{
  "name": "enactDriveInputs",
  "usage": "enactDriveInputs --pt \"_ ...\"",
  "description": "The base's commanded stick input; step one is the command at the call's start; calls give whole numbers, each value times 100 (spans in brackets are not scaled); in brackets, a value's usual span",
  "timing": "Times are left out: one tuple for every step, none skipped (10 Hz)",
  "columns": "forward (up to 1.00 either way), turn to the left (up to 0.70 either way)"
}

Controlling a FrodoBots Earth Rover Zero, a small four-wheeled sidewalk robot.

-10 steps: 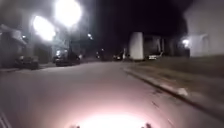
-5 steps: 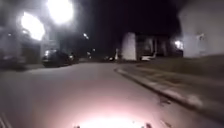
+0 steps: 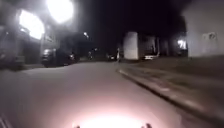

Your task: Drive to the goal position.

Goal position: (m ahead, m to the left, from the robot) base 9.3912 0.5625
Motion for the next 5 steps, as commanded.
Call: enactDriveInputs --pt "100 0" --pt "100 0" --pt "100 0" --pt "100 0" --pt "100 0"
